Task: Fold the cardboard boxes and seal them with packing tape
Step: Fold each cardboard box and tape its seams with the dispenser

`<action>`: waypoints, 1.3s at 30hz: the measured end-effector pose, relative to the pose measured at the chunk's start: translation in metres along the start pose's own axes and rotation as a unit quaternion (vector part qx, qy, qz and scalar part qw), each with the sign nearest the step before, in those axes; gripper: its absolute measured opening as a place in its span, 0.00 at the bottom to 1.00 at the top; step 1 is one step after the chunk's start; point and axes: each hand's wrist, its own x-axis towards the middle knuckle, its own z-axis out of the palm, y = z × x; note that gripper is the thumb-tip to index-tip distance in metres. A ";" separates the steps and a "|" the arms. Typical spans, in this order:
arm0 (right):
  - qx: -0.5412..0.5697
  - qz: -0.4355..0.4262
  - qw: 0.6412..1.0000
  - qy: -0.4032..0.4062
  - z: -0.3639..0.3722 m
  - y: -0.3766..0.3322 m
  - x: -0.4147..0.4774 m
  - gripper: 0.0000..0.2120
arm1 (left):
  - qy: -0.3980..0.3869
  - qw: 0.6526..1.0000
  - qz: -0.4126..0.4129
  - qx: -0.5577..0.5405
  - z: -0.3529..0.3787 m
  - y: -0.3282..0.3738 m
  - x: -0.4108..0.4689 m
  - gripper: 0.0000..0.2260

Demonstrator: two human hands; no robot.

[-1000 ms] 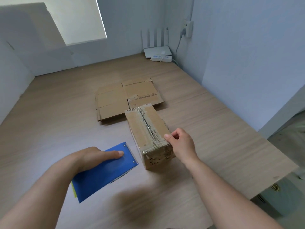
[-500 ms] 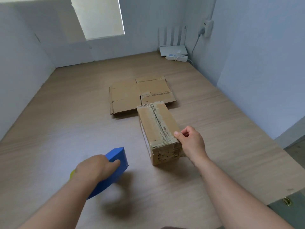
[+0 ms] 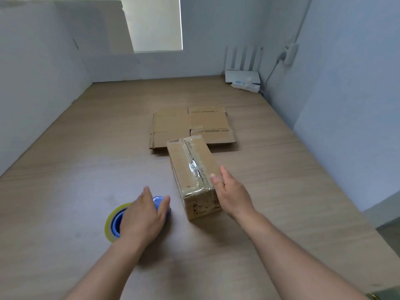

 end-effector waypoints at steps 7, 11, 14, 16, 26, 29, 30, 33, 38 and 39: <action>-0.134 0.036 0.990 0.015 0.014 -0.011 0.007 0.32 | -0.044 0.982 -0.028 -0.183 0.030 0.080 -0.001 0.33; -0.072 -0.002 0.997 0.003 0.004 0.005 0.017 0.15 | -0.008 0.985 -0.040 -0.169 0.041 0.078 -0.001 0.29; -0.044 -0.059 0.997 -0.031 -0.018 0.018 0.031 0.13 | -0.022 0.981 -0.028 -0.189 0.037 0.076 0.000 0.29; -0.051 -0.096 0.990 -0.085 -0.030 0.021 0.038 0.17 | -0.041 0.985 0.014 -0.168 0.033 0.074 -0.002 0.33; -0.391 -0.328 0.854 -0.107 -0.047 0.025 0.055 0.34 | -0.093 0.985 0.088 0.116 0.023 0.068 0.013 0.42; -0.388 -0.380 0.830 -0.128 -0.050 0.034 0.054 0.24 | -0.109 0.974 0.138 0.143 0.018 0.058 0.019 0.38; -0.384 -0.382 0.829 -0.138 -0.050 0.036 0.053 0.21 | -0.118 0.971 0.149 0.148 0.016 0.054 0.020 0.37; -0.372 -0.359 0.839 -0.171 -0.051 0.036 0.052 0.17 | -0.165 0.964 0.165 0.129 0.009 0.049 0.024 0.36; -0.408 -0.356 0.813 -0.215 -0.071 0.026 0.060 0.22 | -0.196 0.956 0.190 0.106 -0.004 0.041 0.029 0.38; -0.410 -0.358 0.811 -0.216 -0.077 0.025 0.063 0.30 | -0.200 0.954 0.198 0.104 -0.008 0.039 0.029 0.39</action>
